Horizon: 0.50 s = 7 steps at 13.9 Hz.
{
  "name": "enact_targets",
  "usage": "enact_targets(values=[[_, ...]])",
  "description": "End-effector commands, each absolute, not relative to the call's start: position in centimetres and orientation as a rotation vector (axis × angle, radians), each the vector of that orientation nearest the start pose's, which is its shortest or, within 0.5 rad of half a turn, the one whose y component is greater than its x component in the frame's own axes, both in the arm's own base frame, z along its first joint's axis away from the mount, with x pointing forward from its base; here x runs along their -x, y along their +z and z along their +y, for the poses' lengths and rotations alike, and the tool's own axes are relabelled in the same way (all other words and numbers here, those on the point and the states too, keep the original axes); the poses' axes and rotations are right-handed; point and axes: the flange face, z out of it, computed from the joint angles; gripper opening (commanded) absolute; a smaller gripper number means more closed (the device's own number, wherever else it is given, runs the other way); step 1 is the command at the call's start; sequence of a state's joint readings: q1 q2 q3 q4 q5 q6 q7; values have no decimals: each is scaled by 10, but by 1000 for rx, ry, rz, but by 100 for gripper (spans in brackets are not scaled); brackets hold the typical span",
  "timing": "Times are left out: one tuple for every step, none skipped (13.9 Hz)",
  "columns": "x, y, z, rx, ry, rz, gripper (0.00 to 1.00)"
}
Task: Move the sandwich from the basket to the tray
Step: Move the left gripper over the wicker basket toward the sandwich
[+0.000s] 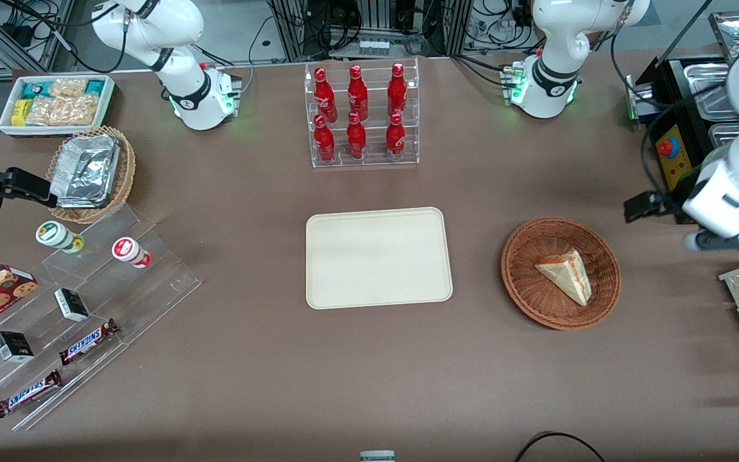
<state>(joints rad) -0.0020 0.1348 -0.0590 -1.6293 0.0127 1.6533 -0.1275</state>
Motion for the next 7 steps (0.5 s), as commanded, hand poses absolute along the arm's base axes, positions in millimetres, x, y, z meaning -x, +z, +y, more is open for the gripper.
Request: enact_targets(values=[[-583, 484, -34, 3099, 139, -185, 100], [-582, 470, -34, 3100, 113, -216, 100], [-580, 457, -34, 3095, 89, -305, 100], [-578, 440, -35, 3078, 63, -458, 100], [-574, 425, -36, 3065, 15, -580, 100], [-567, 409, -37, 3059, -34, -652, 100], [-559, 395, -41, 3058, -64, -685, 100]])
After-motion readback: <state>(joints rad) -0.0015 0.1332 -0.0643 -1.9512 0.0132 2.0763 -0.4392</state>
